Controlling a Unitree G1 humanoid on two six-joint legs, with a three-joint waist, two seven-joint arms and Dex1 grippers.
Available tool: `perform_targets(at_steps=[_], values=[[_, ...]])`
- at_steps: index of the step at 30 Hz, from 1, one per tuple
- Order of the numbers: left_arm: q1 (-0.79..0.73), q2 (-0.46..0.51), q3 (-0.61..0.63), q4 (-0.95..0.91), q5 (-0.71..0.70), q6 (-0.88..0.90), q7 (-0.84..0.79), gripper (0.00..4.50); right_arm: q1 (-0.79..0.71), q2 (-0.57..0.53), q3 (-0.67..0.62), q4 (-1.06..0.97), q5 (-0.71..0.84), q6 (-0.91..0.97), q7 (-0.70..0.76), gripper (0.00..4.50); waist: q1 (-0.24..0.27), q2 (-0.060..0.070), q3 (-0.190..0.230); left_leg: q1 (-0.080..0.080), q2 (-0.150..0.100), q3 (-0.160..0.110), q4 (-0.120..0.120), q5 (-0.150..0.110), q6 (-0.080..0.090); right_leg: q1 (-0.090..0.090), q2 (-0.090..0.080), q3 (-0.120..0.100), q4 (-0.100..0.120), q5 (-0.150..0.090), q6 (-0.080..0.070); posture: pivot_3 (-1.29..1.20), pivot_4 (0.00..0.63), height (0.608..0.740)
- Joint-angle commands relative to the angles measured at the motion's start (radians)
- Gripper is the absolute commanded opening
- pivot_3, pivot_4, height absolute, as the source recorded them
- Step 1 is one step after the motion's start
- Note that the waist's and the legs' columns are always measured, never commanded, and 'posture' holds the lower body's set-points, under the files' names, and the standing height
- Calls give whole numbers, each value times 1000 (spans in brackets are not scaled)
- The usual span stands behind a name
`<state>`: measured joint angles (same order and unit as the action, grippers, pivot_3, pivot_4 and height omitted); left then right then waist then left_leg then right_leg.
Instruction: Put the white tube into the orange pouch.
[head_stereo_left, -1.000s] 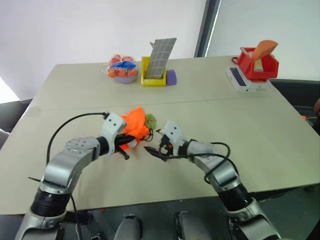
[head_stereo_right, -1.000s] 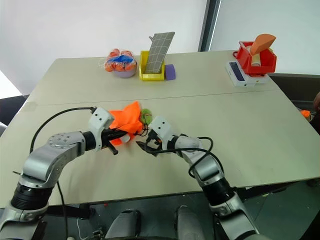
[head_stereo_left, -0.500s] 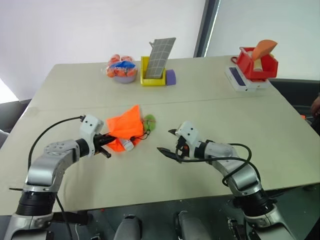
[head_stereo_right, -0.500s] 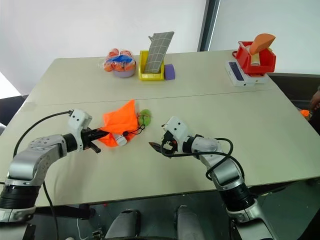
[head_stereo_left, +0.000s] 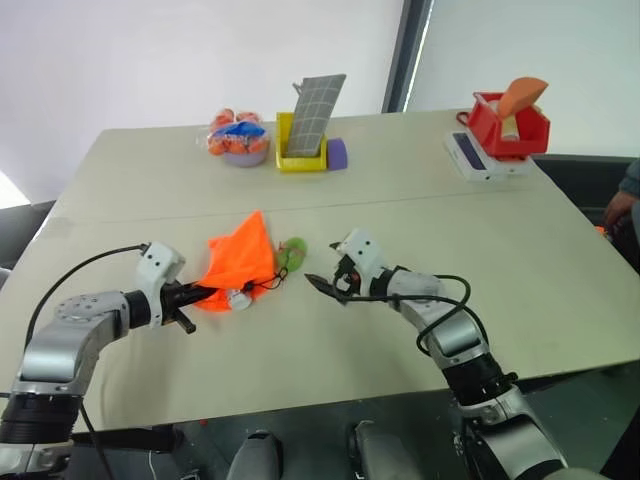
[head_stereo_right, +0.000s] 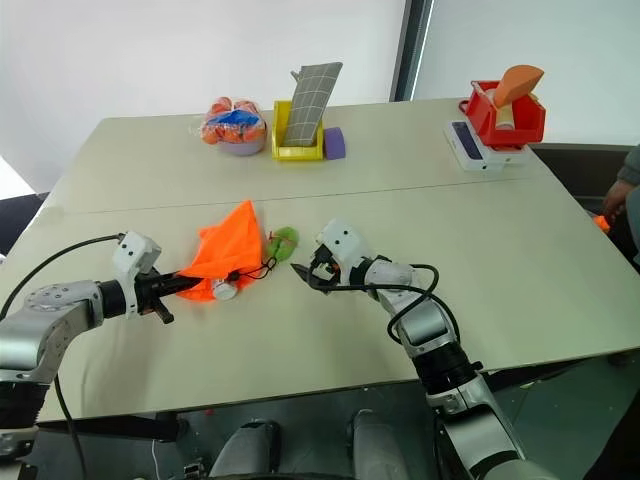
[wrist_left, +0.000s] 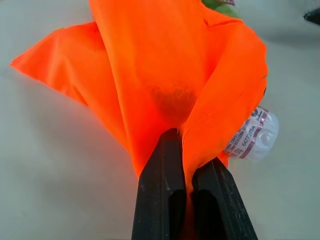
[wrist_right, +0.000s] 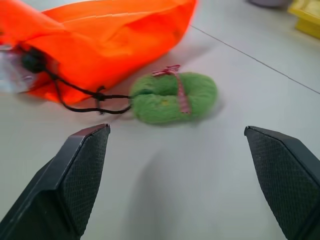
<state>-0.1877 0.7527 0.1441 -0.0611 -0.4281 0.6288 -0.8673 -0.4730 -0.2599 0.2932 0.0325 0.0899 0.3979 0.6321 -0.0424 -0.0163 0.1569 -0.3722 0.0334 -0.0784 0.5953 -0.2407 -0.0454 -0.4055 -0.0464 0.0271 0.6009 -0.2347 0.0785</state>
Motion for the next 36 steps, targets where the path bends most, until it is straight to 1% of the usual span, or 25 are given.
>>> perform_targets(at_steps=[1,6,7,9,12,20,22,24,26,29,31,33,36], values=[[-13,-15,28,-39,-28,6,15,0,24,14,37,-115,70,0,100,3033,0,0,0,0,0,0,0,0,0,0,0,0,0,0,0,0,150,740],[-42,-46,19,-74,-68,50,28,0,20,37,113,-146,69,64,134,364,0,0,0,0,0,0,1,0,0,0,0,0,1,0,0,0,150,740],[-49,-51,16,-79,-74,58,30,0,7,51,120,-131,60,71,122,93,-1,0,0,1,0,0,1,0,0,0,0,0,1,0,1,0,150,740],[-66,-62,10,-86,-84,74,36,0,-26,83,134,-90,44,83,103,93,-1,0,0,1,0,0,1,0,0,0,0,0,1,-1,1,0,150,740],[-89,-81,3,-102,-103,102,45,0,-77,128,190,-17,12,71,116,93,-1,0,0,1,0,0,1,0,0,0,0,0,2,0,1,0,150,740],[-87,-84,3,-122,-108,121,55,0,-149,272,226,183,-18,67,94,93,-2,-1,0,1,0,-1,0,0,0,-1,1,0,3,0,0,0,150,740],[-80,-82,7,-130,-110,125,58,0,-170,309,224,245,-39,56,61,93,-2,-1,-1,1,0,-1,0,0,0,-1,1,0,3,0,0,0,150,740],[-66,-77,15,-138,-112,127,60,0,-199,344,192,322,-78,1,-32,93,-3,-1,-1,1,0,-1,0,0,0,-1,1,0,4,0,0,0,150,740],[-41,-62,20,-147,-107,121,57,0,-212,365,141,356,-78,-22,-91,93,-3,-1,-1,1,0,-1,0,0,0,-1,0,0,4,0,0,0,150,740],[1,-32,20,-154,-98,109,40,0,-198,349,127,326,-77,-31,-84,93,-3,-1,0,1,0,-1,0,0,0,-1,0,0,4,0,0,0,150,740],[36,-1,8,-153,-77,82,21,0,-160,313,128,244,-60,-12,-43,93,-2,0,0,1,0,-1,0,0,0,-2,0,0,4,0,0,0,150,740],[62,25,-4,-144,-54,54,6,0,-112,264,133,147,-47,13,-1,93,-2,0,0,0,0,-1,0,0,0,-2,0,0,4,0,0,0,150,740],[81,48,-15,-123,-27,21,-8,0,-35,160,150,-5,-34,45,75,93,0,1,1,0,0,-1,0,0,0,-2,0,0,3,-1,0,0,150,740]])
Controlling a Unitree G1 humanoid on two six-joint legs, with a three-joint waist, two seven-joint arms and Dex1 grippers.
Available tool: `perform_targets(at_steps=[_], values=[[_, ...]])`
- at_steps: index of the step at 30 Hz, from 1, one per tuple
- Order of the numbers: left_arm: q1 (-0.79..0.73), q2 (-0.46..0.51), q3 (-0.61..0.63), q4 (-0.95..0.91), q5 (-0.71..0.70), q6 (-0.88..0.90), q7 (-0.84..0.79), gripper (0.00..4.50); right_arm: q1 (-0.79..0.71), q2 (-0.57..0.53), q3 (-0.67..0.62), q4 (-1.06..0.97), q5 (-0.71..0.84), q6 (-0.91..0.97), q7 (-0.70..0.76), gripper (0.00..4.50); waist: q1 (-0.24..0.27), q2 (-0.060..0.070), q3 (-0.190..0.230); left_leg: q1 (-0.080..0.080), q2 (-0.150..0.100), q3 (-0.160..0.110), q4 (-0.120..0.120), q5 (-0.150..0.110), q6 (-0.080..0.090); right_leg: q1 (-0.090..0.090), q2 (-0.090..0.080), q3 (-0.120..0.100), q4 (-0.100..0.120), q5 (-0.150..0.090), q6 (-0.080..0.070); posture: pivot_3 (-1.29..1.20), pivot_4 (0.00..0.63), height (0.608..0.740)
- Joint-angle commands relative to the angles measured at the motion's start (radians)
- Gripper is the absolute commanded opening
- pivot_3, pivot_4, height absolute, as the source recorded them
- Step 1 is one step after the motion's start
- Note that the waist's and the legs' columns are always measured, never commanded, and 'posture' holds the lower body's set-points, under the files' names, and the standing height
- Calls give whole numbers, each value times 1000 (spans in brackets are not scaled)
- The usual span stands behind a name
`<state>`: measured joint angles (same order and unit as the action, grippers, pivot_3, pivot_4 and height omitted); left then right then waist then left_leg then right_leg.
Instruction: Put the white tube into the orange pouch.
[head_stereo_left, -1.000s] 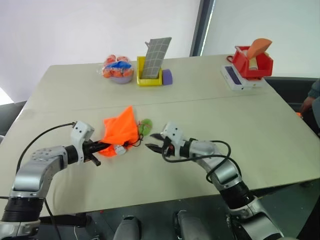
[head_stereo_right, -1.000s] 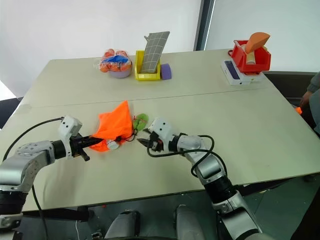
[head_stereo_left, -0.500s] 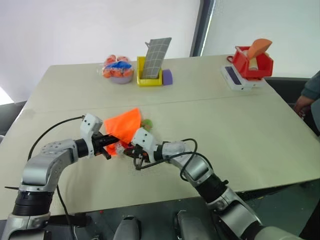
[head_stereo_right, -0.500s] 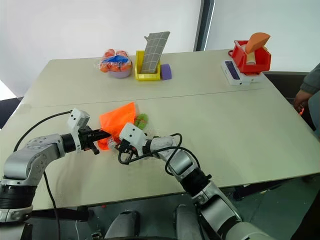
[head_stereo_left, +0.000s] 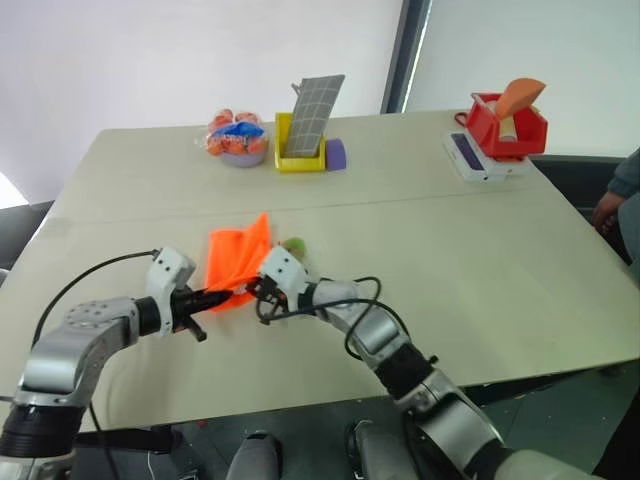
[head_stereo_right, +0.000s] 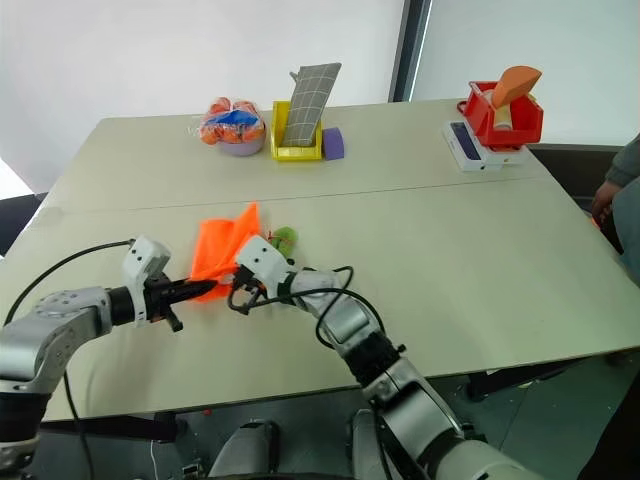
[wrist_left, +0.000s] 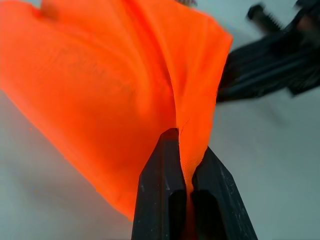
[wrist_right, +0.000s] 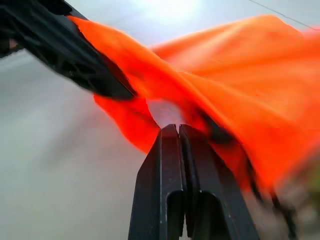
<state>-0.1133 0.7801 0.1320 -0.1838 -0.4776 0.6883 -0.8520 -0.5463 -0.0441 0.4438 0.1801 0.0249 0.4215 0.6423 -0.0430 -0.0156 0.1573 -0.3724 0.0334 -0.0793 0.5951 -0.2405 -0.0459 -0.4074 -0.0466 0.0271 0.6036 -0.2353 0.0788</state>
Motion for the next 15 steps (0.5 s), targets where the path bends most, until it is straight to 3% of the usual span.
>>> perform_targets(at_steps=[1,4,5,7,10,12,15], values=[[7,23,-2,6,27,-45,-26,0,61,-85,-8,-198,45,45,84,93,-1,0,0,0,0,0,0,0,0,0,0,0,0,0,0,0,150,740],[2,27,2,21,16,-41,-49,0,90,-149,-59,-271,90,100,118,93,-3,-2,-1,1,0,0,0,0,0,0,0,0,0,-1,1,0,150,740],[1,28,1,25,15,-41,-56,266,91,-164,-71,-282,98,108,124,312,-4,-2,-1,1,0,0,0,0,0,0,0,0,0,-1,2,0,150,740],[-5,26,-3,30,17,-46,-66,939,81,-179,-106,-281,106,118,109,992,-3,-2,-1,1,0,0,0,0,0,0,0,0,0,-1,2,0,150,740],[-35,-5,5,40,15,-72,-60,2412,37,-153,-165,-221,90,118,26,2451,-1,-2,-1,1,0,0,0,0,0,-1,0,0,0,-1,2,0,150,740],[-55,-31,26,45,-8,-84,-59,2456,6,-128,-191,-170,80,112,-25,3513,-1,-2,-1,1,0,0,0,0,0,-1,0,0,0,-1,1,0,150,740],[-75,-63,61,55,-22,-126,-52,2456,-51,-81,-232,-73,73,111,-103,3513,-2,-2,-1,0,0,0,0,0,0,0,0,0,0,1,-1,0,150,740]])
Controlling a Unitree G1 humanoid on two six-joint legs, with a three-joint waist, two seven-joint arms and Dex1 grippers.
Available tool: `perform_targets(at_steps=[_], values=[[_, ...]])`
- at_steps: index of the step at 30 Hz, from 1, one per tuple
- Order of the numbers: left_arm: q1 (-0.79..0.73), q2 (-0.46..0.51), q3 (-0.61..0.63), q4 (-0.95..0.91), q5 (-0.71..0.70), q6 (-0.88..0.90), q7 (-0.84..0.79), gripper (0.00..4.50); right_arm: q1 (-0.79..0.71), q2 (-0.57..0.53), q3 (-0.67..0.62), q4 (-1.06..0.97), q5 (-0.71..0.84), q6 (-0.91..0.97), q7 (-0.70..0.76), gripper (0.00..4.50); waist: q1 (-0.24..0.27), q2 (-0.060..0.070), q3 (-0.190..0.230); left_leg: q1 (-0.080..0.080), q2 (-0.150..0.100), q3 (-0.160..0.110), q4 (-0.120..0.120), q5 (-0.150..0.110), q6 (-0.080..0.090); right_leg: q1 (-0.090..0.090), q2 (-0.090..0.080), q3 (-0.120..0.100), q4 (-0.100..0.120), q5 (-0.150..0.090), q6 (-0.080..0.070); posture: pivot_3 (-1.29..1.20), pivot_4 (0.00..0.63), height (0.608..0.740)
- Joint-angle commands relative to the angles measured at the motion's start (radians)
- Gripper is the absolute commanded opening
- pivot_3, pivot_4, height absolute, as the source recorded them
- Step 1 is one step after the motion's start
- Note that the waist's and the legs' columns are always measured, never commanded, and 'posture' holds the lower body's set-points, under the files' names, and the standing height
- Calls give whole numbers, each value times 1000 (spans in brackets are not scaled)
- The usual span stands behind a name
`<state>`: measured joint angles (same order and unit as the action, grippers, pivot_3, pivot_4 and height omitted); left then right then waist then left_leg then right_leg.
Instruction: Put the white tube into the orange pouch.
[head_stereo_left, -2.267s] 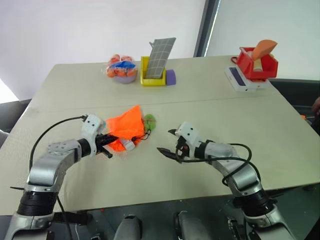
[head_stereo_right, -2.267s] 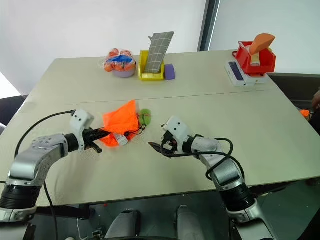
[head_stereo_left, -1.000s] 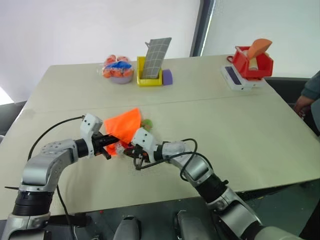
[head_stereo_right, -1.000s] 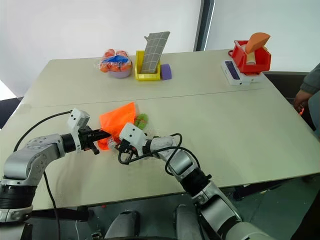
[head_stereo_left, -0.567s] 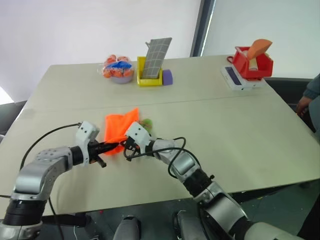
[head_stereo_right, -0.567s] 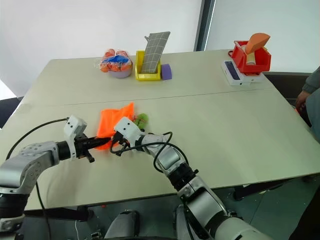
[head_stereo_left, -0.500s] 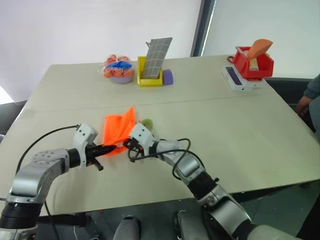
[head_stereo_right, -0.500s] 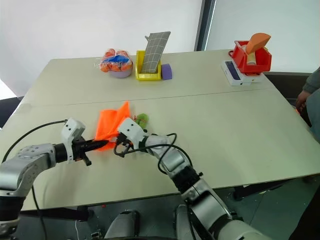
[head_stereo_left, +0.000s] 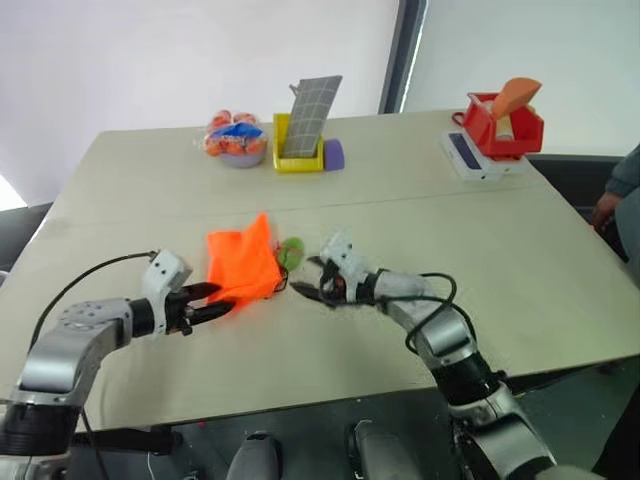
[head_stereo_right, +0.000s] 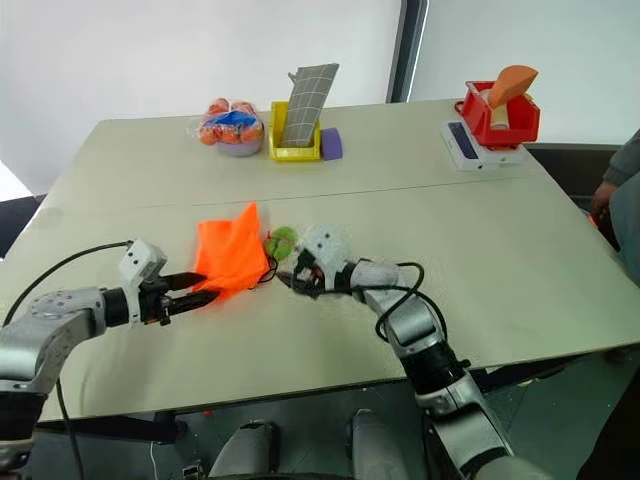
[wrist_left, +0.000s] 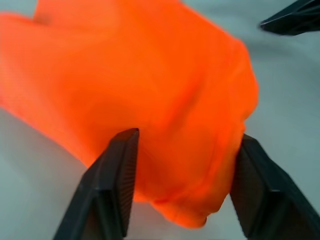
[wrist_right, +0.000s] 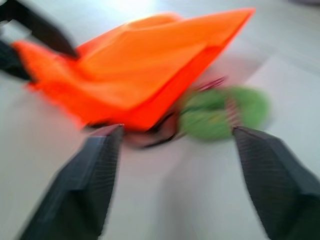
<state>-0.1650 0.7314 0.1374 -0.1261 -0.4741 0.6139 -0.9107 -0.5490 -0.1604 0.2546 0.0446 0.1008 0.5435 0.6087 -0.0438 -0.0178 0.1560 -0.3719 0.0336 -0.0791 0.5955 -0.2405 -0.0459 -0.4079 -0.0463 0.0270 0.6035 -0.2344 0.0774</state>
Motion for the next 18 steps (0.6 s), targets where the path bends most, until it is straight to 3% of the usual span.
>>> perform_targets(at_steps=[1,8,16,18], values=[[-26,-19,67,0,-29,-65,5,2456,-72,55,-62,104,0,-8,-99,3513,-2,0,0,0,0,0,0,0,0,0,0,0,0,0,-1,0,150,740],[28,-3,102,-7,-18,-174,-41,2456,-212,146,-120,389,-3,-47,-204,3513,-2,0,0,0,0,0,-2,0,0,-1,0,0,0,0,0,0,150,740],[119,51,164,-3,-20,-208,-68,2456,-279,204,-118,581,-8,-130,-194,3513,-4,3,2,0,0,0,-2,0,0,-1,0,0,0,0,0,0,150,740],[140,59,179,-7,-25,-207,-70,2456,-280,208,-120,594,-8,-142,-189,2589,-4,4,2,0,0,0,-2,0,0,-1,0,0,0,0,0,0,150,740]])
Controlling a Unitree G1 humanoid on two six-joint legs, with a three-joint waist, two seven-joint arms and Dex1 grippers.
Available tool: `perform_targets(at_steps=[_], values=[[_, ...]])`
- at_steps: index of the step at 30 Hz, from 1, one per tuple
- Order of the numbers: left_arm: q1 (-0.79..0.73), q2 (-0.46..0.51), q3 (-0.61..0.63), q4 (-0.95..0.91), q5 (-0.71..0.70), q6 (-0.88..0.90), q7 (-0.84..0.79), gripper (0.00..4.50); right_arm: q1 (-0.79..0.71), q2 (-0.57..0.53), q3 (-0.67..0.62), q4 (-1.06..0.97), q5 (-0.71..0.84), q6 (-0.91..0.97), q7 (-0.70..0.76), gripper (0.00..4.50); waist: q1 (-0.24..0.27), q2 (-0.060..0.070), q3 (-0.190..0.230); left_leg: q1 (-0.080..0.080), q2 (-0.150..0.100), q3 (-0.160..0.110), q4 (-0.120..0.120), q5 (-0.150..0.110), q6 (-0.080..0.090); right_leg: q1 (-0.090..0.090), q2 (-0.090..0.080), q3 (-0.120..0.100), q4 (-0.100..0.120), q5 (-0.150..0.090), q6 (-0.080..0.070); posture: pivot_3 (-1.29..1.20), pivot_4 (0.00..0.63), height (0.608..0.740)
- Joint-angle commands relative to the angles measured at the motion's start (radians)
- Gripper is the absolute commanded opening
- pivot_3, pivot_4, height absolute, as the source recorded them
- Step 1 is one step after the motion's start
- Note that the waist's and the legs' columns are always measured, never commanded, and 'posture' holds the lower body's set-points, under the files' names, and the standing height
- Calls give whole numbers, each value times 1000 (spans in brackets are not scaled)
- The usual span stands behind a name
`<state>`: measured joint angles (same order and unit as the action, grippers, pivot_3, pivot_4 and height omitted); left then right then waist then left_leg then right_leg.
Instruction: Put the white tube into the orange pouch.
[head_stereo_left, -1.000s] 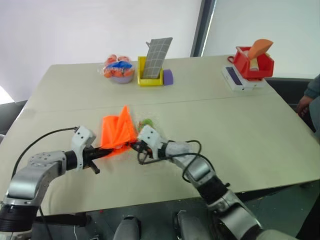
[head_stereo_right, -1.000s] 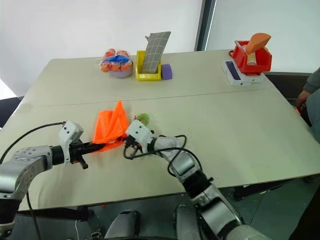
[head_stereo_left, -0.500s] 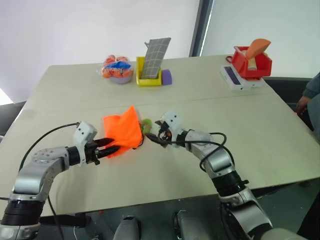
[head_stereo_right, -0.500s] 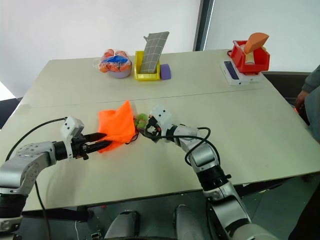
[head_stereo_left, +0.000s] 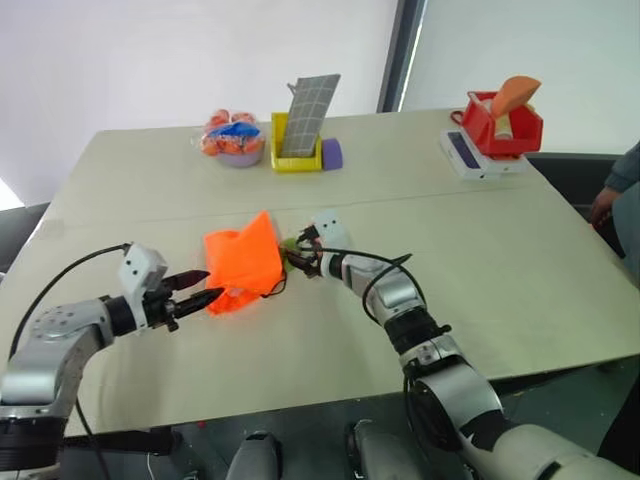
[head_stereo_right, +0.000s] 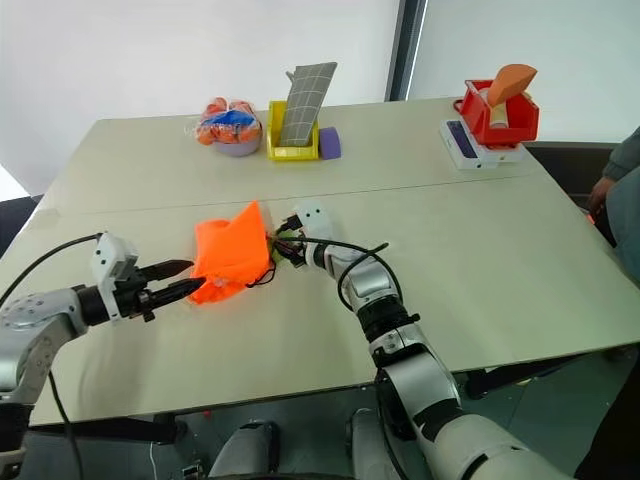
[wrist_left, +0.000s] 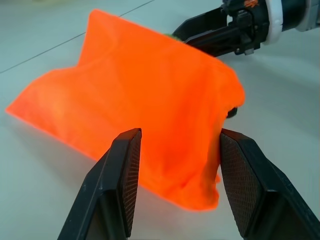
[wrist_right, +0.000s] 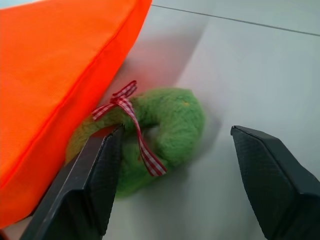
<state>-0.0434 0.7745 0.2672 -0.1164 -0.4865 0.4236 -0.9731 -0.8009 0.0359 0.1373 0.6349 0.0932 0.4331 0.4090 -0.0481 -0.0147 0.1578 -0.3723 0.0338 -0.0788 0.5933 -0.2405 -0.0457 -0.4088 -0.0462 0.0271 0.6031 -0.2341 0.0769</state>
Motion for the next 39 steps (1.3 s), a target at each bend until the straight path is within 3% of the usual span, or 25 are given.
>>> perform_targets(at_steps=[1,5,9,16,19,21,22,30,39], values=[[27,18,58,-17,-15,-15,-5,2456,-26,12,-2,10,-5,-38,10,2104,1,1,1,0,0,0,0,0,0,0,0,0,0,0,0,0,150,740],[37,7,87,-26,-28,-12,13,2456,0,-3,-13,-12,-14,-60,-10,43,2,2,1,0,0,0,0,0,0,0,0,0,0,0,0,0,150,740],[17,-21,105,-73,-94,40,40,2456,90,-53,-40,-155,-5,-58,-27,43,7,2,1,0,0,0,0,0,0,1,0,0,-1,0,0,0,150,740],[-34,-48,66,-125,-167,144,86,2456,364,-179,-124,-634,117,78,36,43,5,-1,-1,-1,0,0,0,0,0,2,-1,0,-3,-1,1,0,150,740],[-82,-60,22,-127,-188,176,74,3320,435,-211,-161,-780,185,135,48,0,1,-1,-1,0,0,0,0,0,0,2,0,0,-2,-1,2,0,150,740],[-128,-71,-26,-125,-180,178,62,4373,465,-225,-190,-858,235,169,56,0,2,-1,-1,1,0,0,0,0,0,2,1,0,-2,-2,4,0,150,740],[-157,-80,-57,-117,-161,166,60,4448,479,-234,-202,-888,253,181,60,0,3,-1,0,1,0,0,0,0,0,2,1,0,-1,-2,3,0,150,740],[-292,-80,-212,-23,-73,98,-50,4448,496,-275,-230,-958,318,218,53,0,3,-1,-1,0,0,0,2,0,0,2,0,0,-4,-2,3,0,150,740],[-369,-61,-241,157,15,-5,-137,4448,427,-249,-258,-951,379,236,3,0,5,0,0,-1,0,0,0,0,0,2,0,0,-4,-2,3,0,150,740]])
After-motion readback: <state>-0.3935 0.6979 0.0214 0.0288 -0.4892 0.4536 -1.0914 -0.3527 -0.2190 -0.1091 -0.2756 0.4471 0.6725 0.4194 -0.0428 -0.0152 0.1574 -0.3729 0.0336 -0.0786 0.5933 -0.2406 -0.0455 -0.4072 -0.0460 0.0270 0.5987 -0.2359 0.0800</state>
